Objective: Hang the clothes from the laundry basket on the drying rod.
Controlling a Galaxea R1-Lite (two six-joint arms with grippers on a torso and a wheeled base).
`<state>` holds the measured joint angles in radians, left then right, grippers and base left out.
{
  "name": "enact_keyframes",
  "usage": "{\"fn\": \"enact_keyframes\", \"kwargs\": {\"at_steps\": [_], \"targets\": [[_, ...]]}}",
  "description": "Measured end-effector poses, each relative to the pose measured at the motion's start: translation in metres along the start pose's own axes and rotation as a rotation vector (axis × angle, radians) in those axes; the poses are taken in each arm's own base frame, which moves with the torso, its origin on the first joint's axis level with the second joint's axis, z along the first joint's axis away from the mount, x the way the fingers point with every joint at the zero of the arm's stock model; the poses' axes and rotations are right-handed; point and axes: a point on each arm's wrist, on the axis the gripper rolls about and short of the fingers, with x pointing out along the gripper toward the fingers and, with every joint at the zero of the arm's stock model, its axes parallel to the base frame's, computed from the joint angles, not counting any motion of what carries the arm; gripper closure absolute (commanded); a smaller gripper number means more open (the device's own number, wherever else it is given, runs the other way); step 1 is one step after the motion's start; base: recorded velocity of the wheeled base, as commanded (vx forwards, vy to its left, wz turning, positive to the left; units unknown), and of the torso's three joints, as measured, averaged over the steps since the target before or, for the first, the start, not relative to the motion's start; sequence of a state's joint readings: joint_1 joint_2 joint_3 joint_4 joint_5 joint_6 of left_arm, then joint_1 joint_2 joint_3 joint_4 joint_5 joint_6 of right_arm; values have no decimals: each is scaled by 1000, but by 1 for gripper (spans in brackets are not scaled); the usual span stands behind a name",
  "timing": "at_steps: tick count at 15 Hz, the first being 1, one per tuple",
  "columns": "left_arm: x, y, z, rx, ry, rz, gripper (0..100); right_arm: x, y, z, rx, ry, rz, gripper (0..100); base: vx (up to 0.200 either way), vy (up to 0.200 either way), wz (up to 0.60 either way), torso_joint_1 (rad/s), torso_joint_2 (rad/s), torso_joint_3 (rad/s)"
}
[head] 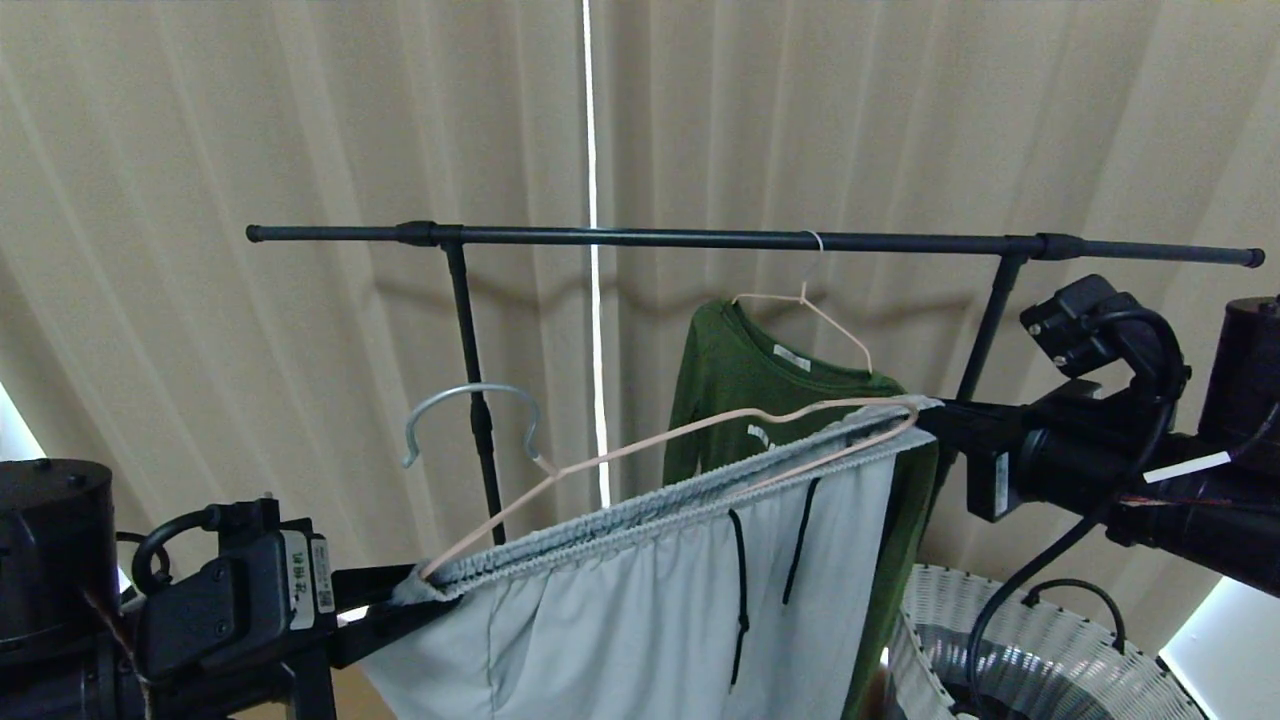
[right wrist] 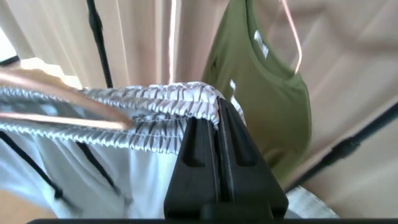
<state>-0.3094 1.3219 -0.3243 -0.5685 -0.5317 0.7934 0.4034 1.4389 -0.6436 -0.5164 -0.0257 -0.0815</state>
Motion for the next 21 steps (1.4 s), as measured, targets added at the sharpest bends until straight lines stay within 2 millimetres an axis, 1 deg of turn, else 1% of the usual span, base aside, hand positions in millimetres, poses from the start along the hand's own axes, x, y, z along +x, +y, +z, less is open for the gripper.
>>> {"fn": "enact_keyframes", "kwargs": {"at_steps": [3,6,9,11,13,15,16,18,21], "targets": [[0,3,1,6,26,35,100,-3,0,2,-88,53,8,100,0,0,0,0,0,0],[2,10,8,17,25,43,100,-6,5,8,-160,110,32,100,0,0,0,0,0,0],[5,12,19,6,120,-37,100,-9,7,18,-221,189,31,100,0,0,0,0,0,0],[5,15,29,20,197,-83,100,-11,8,27,-239,202,14,100,0,0,0,0,0,0],[4,20,38,38,236,-85,100,-12,11,33,-247,191,13,100,0,0,0,0,0,0],[4,24,42,54,251,-56,100,-12,16,34,-257,195,23,100,0,0,0,0,0,0],[4,25,43,71,256,-47,100,-12,16,31,-265,225,23,100,0,0,0,0,0,0],[5,24,45,112,253,-55,100,-8,17,32,-275,256,21,100,0,0,0,0,0,0],[6,17,45,134,326,-109,100,-3,16,39,-285,299,-1,100,0,0,0,0,0,0]]}}
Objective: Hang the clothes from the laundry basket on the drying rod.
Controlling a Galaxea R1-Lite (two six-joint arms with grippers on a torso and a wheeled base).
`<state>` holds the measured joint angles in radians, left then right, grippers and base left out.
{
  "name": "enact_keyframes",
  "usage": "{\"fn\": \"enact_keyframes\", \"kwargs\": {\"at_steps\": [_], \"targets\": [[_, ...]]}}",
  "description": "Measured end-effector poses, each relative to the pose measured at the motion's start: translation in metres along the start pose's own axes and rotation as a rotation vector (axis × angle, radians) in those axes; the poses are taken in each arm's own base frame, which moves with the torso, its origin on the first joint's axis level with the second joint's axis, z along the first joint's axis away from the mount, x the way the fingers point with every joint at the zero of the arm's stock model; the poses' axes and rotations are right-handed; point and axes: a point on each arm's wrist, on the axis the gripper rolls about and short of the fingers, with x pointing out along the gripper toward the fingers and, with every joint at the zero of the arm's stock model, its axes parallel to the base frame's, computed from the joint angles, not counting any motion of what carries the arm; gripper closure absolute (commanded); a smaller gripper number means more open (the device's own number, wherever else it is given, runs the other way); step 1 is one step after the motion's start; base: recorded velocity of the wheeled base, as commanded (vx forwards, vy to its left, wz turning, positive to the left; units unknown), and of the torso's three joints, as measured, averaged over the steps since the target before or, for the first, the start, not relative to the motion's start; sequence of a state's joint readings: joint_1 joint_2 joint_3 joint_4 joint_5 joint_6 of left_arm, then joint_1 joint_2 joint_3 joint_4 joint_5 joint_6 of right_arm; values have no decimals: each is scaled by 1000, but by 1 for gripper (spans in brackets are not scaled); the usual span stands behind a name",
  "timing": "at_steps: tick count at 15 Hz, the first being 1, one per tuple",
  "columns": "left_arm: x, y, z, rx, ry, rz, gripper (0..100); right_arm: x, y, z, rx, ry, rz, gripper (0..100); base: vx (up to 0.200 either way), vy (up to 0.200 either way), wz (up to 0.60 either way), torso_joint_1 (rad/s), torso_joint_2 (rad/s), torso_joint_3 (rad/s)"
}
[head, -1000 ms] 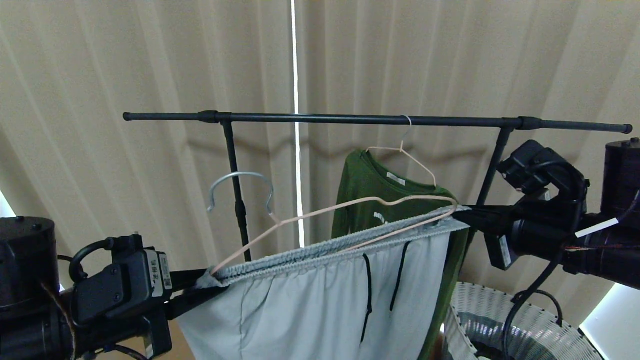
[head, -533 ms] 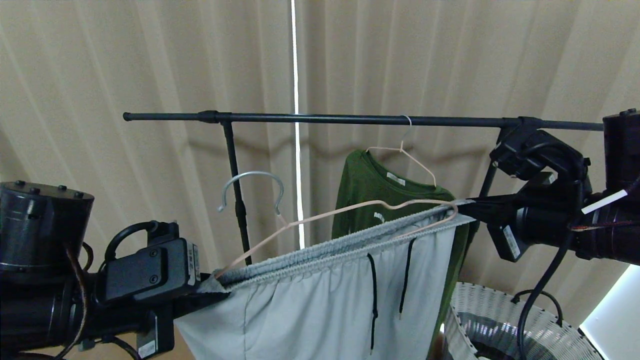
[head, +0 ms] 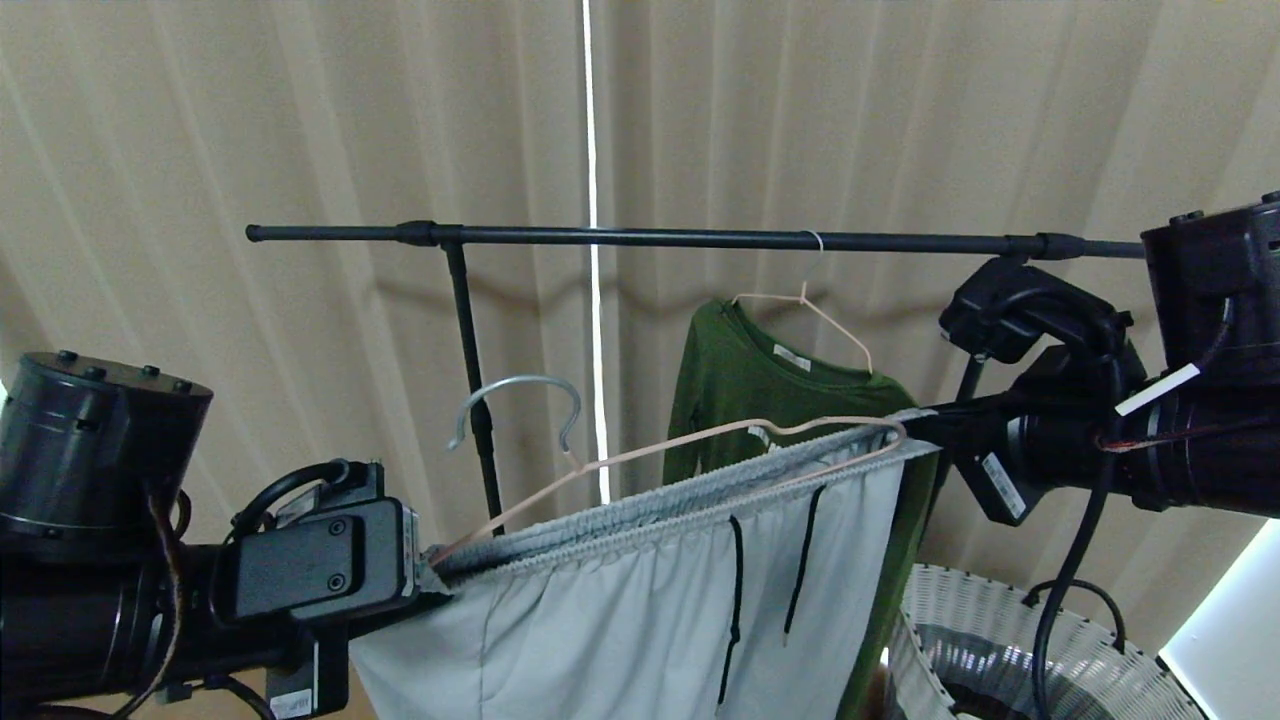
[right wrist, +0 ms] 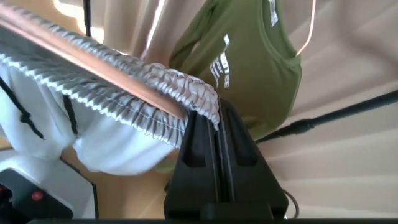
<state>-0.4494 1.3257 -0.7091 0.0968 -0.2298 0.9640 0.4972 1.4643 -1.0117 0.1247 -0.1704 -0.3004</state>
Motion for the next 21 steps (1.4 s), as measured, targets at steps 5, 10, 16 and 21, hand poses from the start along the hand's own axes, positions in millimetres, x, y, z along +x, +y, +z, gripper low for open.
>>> {"fn": "enact_keyframes", "kwargs": {"at_steps": [5,10,16,21], "targets": [[-2,1,3,14,9,-19,100,-1,1,10,-24,8,12,100,0,0,0,0,0,0],[5,-8,3,47,55,-100,100,0,7,20,-105,4,-16,100,0,0,0,0,0,0],[10,-12,-1,39,89,-144,100,-5,0,24,-101,13,-48,100,0,0,0,0,0,0],[12,-14,-3,38,114,-183,100,-14,6,34,-115,-17,-24,100,0,0,0,0,0,0]]}}
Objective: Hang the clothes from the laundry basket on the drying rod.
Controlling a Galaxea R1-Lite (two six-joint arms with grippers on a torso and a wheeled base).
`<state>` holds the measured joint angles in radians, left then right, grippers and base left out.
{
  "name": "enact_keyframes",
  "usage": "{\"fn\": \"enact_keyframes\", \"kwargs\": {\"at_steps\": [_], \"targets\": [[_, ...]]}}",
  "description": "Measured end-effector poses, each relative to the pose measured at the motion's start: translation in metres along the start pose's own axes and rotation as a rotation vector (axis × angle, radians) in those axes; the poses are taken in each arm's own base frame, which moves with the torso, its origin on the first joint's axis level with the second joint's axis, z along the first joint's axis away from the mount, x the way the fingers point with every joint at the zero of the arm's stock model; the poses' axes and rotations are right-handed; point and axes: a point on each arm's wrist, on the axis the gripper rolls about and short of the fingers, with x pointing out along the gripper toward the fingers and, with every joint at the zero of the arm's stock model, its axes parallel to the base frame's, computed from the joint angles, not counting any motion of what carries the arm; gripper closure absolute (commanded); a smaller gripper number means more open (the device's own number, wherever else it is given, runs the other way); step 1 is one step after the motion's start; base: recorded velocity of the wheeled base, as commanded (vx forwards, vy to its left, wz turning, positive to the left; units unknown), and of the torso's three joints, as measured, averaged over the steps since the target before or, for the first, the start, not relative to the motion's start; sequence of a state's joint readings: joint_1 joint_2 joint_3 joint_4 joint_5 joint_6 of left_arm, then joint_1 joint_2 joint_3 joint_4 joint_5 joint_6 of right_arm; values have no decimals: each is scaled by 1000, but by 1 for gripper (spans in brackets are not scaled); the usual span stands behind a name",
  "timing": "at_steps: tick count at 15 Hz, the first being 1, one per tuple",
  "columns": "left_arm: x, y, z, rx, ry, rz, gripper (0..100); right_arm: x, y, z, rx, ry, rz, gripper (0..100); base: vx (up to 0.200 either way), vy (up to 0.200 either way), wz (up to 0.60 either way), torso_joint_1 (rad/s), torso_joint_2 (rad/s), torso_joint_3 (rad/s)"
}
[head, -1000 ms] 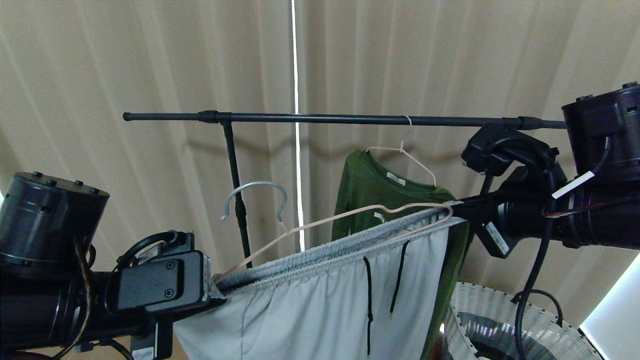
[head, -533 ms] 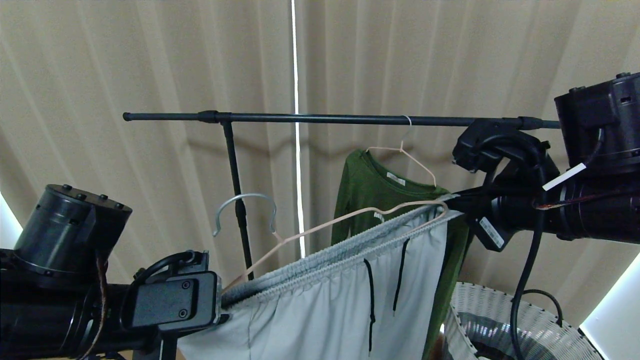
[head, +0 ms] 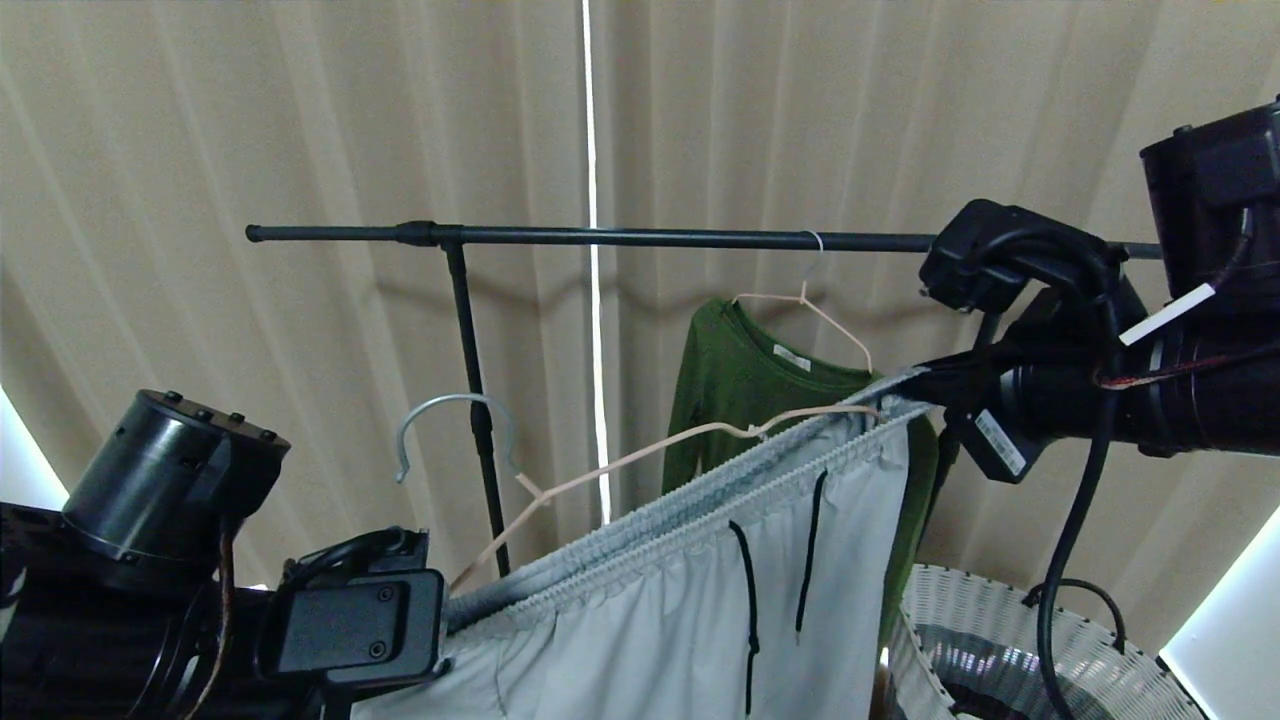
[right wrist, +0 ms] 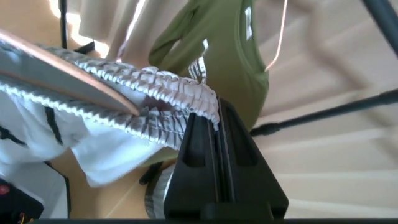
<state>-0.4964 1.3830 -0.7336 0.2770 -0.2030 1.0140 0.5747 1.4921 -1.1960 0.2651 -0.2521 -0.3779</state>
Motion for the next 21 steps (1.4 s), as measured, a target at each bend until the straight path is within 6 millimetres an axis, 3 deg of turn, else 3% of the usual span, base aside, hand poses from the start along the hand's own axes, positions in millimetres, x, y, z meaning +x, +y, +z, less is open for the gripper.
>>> {"fn": "enact_keyframes", "kwargs": {"at_steps": [4,14,21], "targets": [[1,-2,0,1,7,-14,100,-7,25,8,-75,-46,83,100,0,0,0,0,0,0],[6,-16,-11,-6,45,-80,100,-25,23,9,-129,-103,83,100,0,0,0,0,0,0],[5,-21,-12,-7,48,-88,100,-22,47,13,-188,-108,164,100,0,0,0,0,0,0]]}}
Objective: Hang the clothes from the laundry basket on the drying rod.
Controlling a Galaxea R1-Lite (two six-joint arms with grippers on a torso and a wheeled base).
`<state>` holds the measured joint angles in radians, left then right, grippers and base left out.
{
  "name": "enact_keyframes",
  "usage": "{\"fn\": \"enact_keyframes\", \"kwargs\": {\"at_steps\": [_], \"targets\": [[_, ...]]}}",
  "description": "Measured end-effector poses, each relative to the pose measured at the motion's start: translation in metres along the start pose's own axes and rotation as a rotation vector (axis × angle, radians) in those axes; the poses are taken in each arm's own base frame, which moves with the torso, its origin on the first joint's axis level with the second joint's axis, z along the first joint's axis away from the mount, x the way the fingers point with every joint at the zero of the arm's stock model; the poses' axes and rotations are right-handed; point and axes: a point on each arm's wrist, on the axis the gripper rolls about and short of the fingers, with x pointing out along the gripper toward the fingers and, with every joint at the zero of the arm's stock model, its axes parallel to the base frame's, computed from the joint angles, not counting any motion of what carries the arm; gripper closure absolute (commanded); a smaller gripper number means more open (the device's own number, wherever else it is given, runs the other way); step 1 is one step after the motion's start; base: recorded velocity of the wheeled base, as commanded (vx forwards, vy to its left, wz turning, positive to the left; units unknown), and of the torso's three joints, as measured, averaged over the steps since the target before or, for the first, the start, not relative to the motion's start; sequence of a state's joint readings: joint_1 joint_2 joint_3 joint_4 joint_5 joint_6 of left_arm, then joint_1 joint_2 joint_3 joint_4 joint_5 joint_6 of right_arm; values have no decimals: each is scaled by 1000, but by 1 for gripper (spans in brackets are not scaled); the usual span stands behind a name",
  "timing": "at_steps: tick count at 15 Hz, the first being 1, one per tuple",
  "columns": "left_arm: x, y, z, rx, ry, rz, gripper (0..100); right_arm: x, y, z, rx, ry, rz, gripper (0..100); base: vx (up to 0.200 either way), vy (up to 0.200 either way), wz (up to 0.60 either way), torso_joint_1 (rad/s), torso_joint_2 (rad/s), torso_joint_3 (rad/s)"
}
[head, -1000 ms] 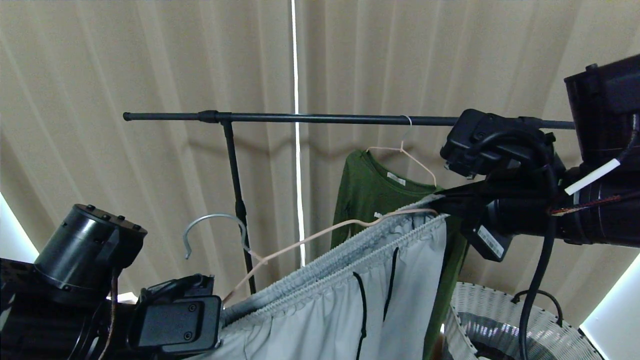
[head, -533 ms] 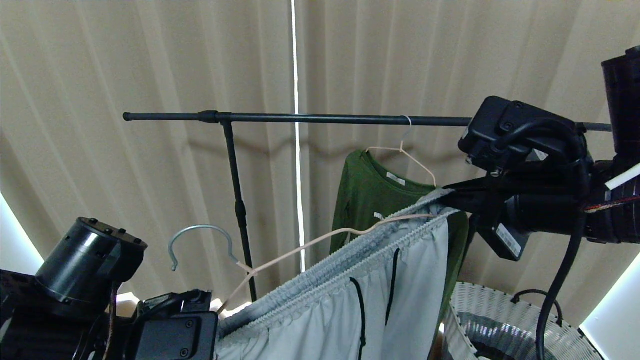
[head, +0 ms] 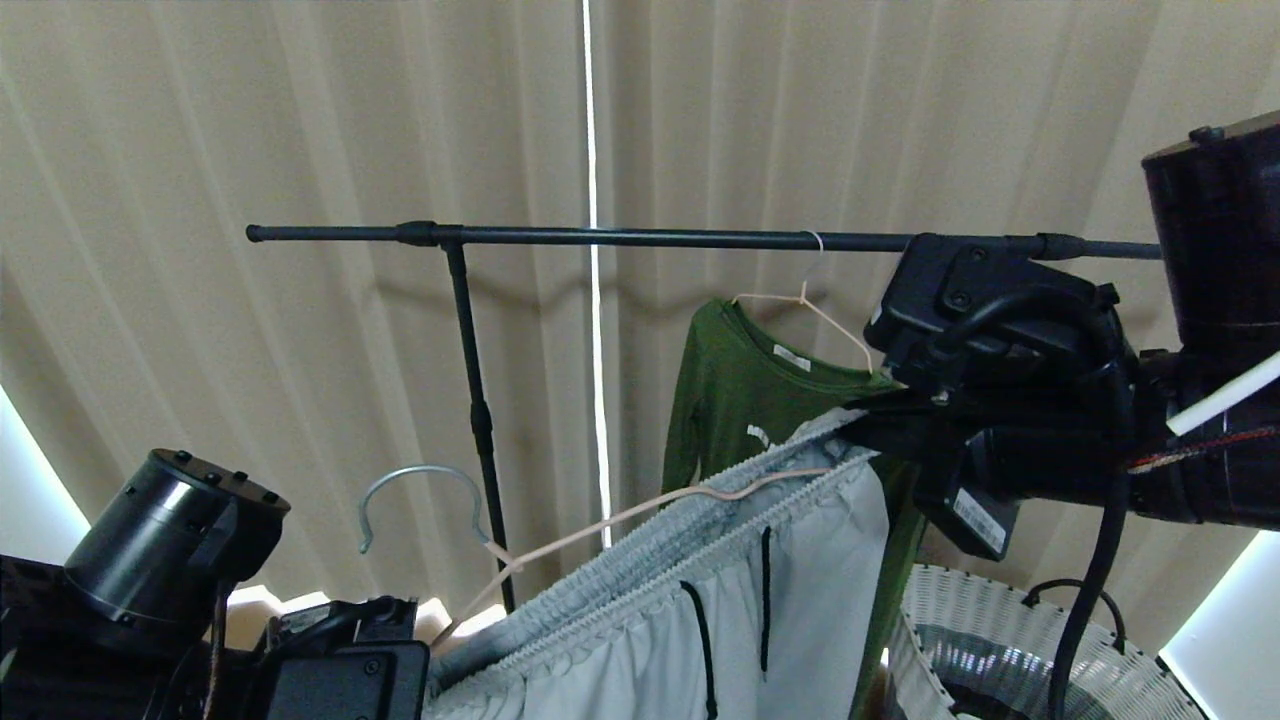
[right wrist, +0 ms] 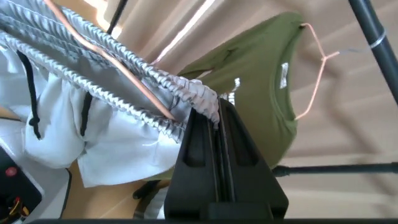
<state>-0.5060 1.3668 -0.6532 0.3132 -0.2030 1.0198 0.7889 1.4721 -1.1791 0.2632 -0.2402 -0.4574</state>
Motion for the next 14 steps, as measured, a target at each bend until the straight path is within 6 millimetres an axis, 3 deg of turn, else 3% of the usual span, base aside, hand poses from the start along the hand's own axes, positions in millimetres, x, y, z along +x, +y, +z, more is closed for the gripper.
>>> {"fn": "enact_keyframes", "kwargs": {"at_steps": [2,3,10,14], "targets": [[-1,3,2,5,-25,33,100,1,5,-1,-12,7,17,100,0,0,0,0,0,0],[-3,7,5,15,-61,84,100,2,7,-2,-14,10,20,0,0,0,0,0,0,0],[-29,5,11,-57,-351,378,100,-3,17,-27,-20,62,45,0,0,0,0,0,0,0],[-29,-2,7,-146,-448,437,100,-16,14,-41,62,54,23,0,0,0,0,0,0,0]]}}
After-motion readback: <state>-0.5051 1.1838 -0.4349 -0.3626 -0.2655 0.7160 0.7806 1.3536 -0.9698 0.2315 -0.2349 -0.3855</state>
